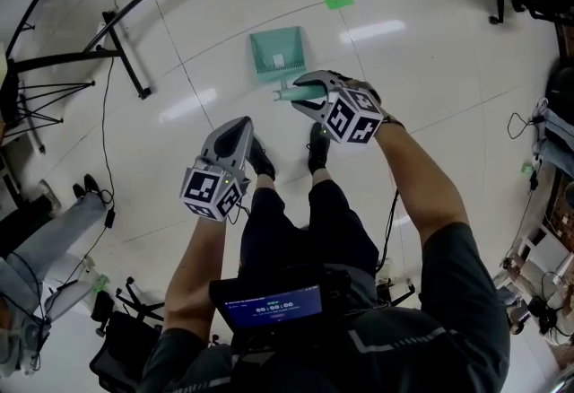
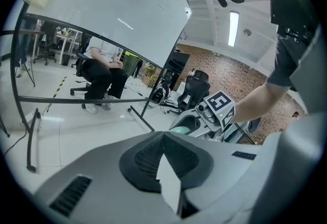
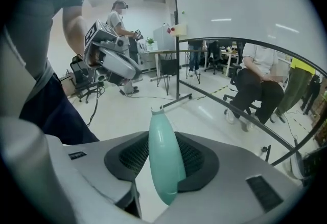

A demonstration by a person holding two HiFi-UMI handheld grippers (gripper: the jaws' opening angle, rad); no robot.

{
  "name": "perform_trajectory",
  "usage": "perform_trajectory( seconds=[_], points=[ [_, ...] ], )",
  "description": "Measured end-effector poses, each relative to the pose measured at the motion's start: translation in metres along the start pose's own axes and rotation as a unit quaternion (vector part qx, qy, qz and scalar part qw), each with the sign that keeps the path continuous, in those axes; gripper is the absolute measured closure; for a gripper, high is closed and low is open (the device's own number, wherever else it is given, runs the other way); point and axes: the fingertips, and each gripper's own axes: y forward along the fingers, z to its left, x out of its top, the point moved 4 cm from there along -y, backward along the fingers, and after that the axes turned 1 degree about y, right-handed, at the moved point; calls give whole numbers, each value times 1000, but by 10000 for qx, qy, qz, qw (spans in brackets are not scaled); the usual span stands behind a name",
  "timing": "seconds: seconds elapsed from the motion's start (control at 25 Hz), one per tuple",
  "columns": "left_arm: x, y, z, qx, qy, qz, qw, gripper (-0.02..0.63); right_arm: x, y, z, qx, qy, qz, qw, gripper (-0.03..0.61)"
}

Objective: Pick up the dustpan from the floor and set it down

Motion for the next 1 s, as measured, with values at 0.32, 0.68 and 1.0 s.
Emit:
perform_trajectory(
  seconds=[0.32,0.68,1.0],
  points=[
    [95,-53,-23,-116,12,-941,9955,591,81,-55,6,-71,116,-546,9984,416],
    [220,-197,-95,-383,349,-1217,9912,591,263,-223,89,-76,-80,-1330,9911,416],
    [307,-300,-194,-583,920,-1982,9741,591,369,-336,159,-190,-388,-2151,9756,417]
  ],
)
